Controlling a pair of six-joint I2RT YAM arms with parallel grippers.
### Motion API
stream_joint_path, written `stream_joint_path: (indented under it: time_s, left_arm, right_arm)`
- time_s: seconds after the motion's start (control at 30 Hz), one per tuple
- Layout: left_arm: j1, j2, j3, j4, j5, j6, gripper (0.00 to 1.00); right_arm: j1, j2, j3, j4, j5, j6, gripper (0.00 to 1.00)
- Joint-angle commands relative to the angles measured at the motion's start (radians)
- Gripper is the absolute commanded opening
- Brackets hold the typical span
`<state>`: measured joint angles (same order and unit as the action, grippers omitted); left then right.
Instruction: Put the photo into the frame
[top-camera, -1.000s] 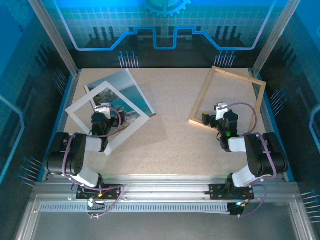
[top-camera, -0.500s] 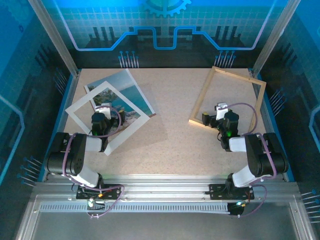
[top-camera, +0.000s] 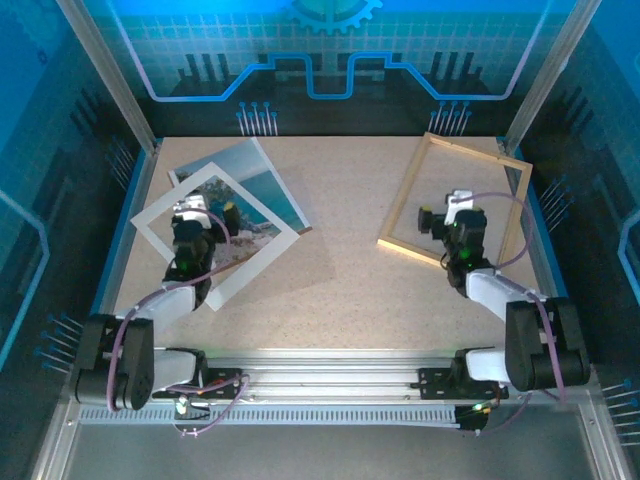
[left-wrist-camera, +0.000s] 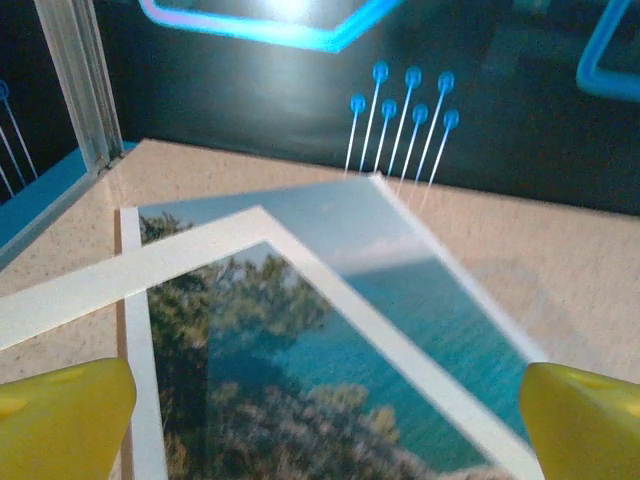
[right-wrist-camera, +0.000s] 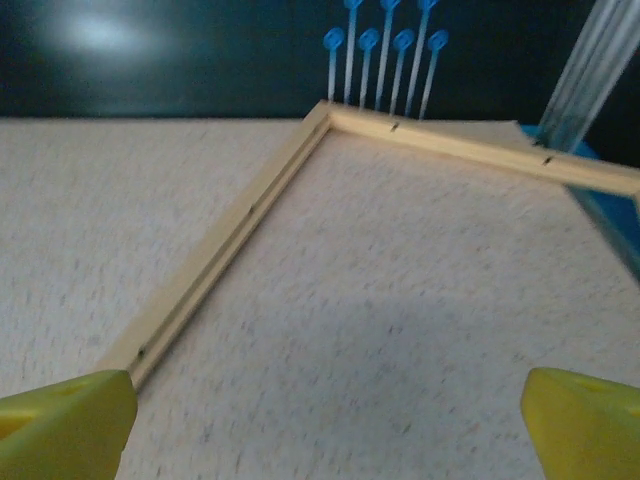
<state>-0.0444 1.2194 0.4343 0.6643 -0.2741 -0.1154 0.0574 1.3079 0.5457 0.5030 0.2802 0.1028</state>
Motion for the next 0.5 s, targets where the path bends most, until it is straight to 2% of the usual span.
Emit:
stream_joint_path:
  time_s: [0.0, 0.07, 0.13, 0.23, 0.33, 0.47]
  left_arm:
    - [-0.018, 0.004, 0.091, -0.171, 0.002, -0.189, 0.99]
    - [-0.039, 0.042, 0.146, -0.22, 0.041, -0.266, 0.99]
    - [-0.069, 0.082, 0.182, -0.255, 0.032, -0.36, 0.99]
    - [-0.096, 0.14, 0.217, -0.297, 0.045, -0.523, 0.99]
    - [-0.148, 0.177, 0.235, -0.291, 0.06, -0.556, 0.99]
    - [-0.21, 0.191, 0.242, -0.3, 0.06, -0.556, 0.99]
  right_arm:
    - [-0.007, 0.005, 0.146, -0.326, 0.048, 0.135, 1.0]
    - [0.006, 0.069, 0.278, -0.485, 0.037, 0.193, 0.98]
    - [0.031, 0.149, 0.394, -0.61, 0.053, 0.25, 0.97]
    - [0.053, 0.293, 0.567, -0.766, 0.012, 0.326, 0.87]
    - [0.085, 0.436, 0.725, -0.869, -0.014, 0.365, 0.83]
    - [0.143, 0.578, 0.887, -0.961, 0.023, 0.4, 0.83]
